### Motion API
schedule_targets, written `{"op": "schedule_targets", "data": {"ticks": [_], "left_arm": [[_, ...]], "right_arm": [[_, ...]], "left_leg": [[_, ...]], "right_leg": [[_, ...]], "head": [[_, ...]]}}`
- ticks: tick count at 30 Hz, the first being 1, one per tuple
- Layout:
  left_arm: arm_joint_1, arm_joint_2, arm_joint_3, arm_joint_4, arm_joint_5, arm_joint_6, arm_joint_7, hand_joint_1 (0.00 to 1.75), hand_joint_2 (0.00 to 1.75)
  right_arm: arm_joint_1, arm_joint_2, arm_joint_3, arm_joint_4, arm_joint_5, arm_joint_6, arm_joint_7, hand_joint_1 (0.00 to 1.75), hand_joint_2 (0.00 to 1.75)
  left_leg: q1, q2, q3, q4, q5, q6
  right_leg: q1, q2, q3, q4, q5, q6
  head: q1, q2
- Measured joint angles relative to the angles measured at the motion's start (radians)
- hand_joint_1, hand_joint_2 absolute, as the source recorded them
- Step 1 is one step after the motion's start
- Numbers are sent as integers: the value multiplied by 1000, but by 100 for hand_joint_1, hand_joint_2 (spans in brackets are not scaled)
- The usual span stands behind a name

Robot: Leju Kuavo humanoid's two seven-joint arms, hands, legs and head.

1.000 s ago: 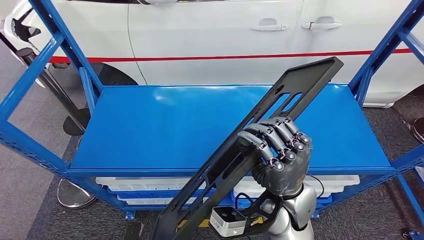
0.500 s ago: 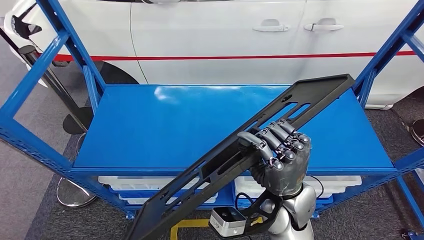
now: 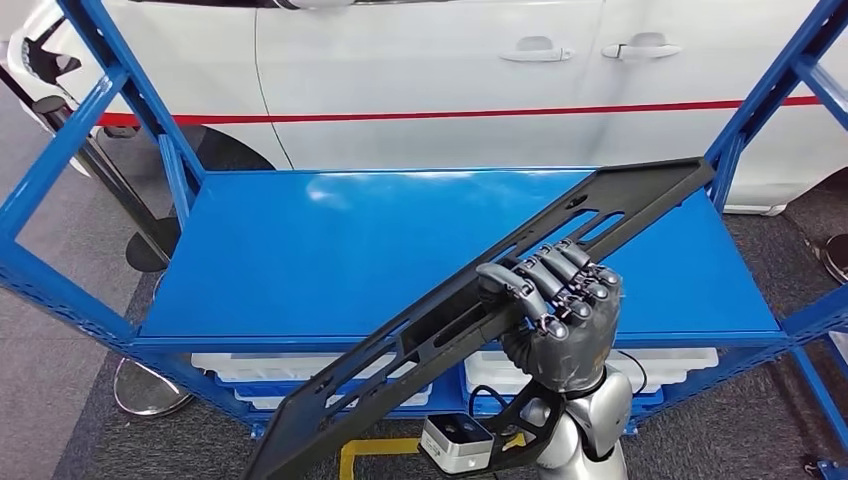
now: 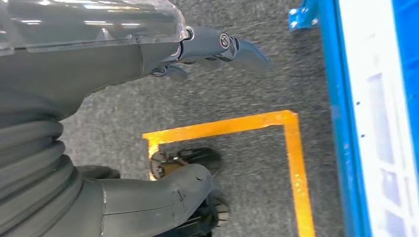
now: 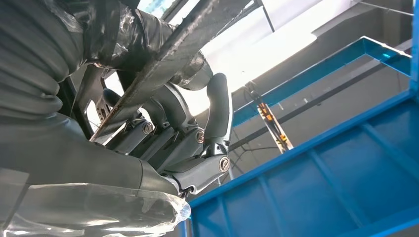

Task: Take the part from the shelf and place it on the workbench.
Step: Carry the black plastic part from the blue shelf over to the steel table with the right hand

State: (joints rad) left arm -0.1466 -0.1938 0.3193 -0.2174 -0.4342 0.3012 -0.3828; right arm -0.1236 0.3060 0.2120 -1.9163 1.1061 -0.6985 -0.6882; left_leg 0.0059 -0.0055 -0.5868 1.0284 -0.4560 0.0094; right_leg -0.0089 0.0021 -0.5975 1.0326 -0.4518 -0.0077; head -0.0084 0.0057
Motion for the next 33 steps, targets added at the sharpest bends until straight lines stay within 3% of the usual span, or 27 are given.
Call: {"op": "schedule_targets", "data": {"ticks": [2, 4, 6, 7, 10, 12, 14, 16, 18, 20, 21, 22, 23, 25, 27, 30, 31, 33], "left_arm": [[0, -2, 1, 0, -16, 2, 21, 0, 175], [0, -3, 6, 0, -30, 0, 42, 0, 175], [3, -4, 13, 1, -35, -2, 54, 0, 175], [4, -4, 16, 1, -36, -2, 57, 0, 175], [3, -5, 25, 1, -37, -2, 60, 0, 175], [1, -5, 31, 1, -39, -3, 61, 0, 175], [1, -6, 33, 1, -39, -5, 63, 0, 175], [-1, -6, 34, 1, -36, -5, 64, 0, 175], [-4, -7, 38, 1, -30, -5, 64, 0, 175], [-2, -7, 47, 1, -17, -4, 62, 0, 175], [0, -6, 54, 1, -9, -5, 59, 0, 175], [2, -5, 61, 1, -2, -6, 54, 0, 175], [6, -4, 69, 1, 2, -9, 49, 0, 175], [12, -3, 80, 1, 4, -18, 38, 0, 175], [18, -4, 87, 1, 2, -23, 34, 0, 175], [22, -6, 92, 1, -4, -27, 35, 0, 175], [22, -7, 92, 1, -6, -29, 36, 0, 175], [22, -7, 93, 1, -11, -34, 38, 0, 175]], "right_arm": [[0, 1, 3, 5, -4, 0, 0, 175, 175], [2, 1, 12, 21, -13, 0, 0, 175, 175], [8, 1, 23, 39, -24, 0, 2, 175, 175], [14, 0, 29, 45, -29, 0, 6, 175, 175], [31, -4, 54, 57, -48, 0, 6, 175, 175], [33, -4, 70, 72, -72, 0, 1, 175, 175], [32, -6, 85, 94, -106, 0, 0, 175, 175], [32, -10, 108, 121, -138, 0, 1, 175, 175], [31, -15, 137, 155, -173, 0, 3, 175, 175], [33, -20, 172, 205, -220, 0, 18, 175, 175], [34, -25, 197, 237, -241, 0, 33, 175, 175], [35, -31, 225, 272, -255, 1, 46, 175, 175], [34, -37, 253, 306, -262, 1, 52, 175, 175], [30, -46, 287, 364, -254, 1, 41, 175, 175], [26, -47, 295, 403, -241, 1, 22, 175, 175], [26, -45, 293, 430, -220, 0, 13, 175, 175], [26, -44, 292, 433, -208, 0, 13, 175, 175], [28, -42, 287, 435, -175, 0, 14, 175, 175]], "left_leg": [[3, 0, -22, 60, -48, -11], [5, 0, -71, 185, -122, -19], [6, 0, -97, 265, -150, -23], [6, 0, -84, 250, -136, -22], [3, 0, 23, 64, -60, -10], [-2, -1, 53, -1, -44, -1], [-4, -1, 48, -6, -33, 10], [0, 3, 42, -16, -14, 25], [3, 6, 26, -21, 6, 37], [2, 8, 2, -19, 22, 39], [2, 9, -10, -16, 29, 38], [2, 10, -23, -13, 35, 36], [2, 11, -35, -9, 42, 34], [1, 11, -57, 0, 54, 26], [0, 10, -67, 5, 66, 14], [3, 9, -72, 3, 82, -7], [5, 8, -78, 11, 69, -12], [8, 7, -102, 79, -14, -20]], "right_leg": [[-3, -4, 0, -5, 7, -11], [-1, -6, -7, -4, 11, -17], [0, -6, -15, -1, 14, -19], [1, -6, -19, 2, 15, -19], [3, -6, -26, 10, 19, -13], [4, -5, -30, 13, 26, -3], [5, -4, -32, 9, 35, 12], [3, -2, -42, 24, 15, 23], [1, -1, -73, 108, -64, 30], [-2, -1, -105, 226, -143, 36], [-4, -2, -106, 260, -155, 38], [-5, -2, -91, 263, -149, 39], [-7, -2, -59, 231, -128, 39], [-8, -2, 37, 100, -94, 36], [-4, 0, 91, 11, -87, 26], [1, 1, 80, -2, -71, 3], [0, 0, 72, -4, -60, -6], [-2, -3, 47, -7, -36, -21]], "head": [[0, 0], [0, 0], [0, 0], [0, 0], [0, 0], [0, 0], [0, 0], [0, 0], [1, 0], [1, 0], [0, 0], [1, 0], [1, 0], [1, 0], [0, 0], [0, 0], [0, 0], [0, 0]]}}
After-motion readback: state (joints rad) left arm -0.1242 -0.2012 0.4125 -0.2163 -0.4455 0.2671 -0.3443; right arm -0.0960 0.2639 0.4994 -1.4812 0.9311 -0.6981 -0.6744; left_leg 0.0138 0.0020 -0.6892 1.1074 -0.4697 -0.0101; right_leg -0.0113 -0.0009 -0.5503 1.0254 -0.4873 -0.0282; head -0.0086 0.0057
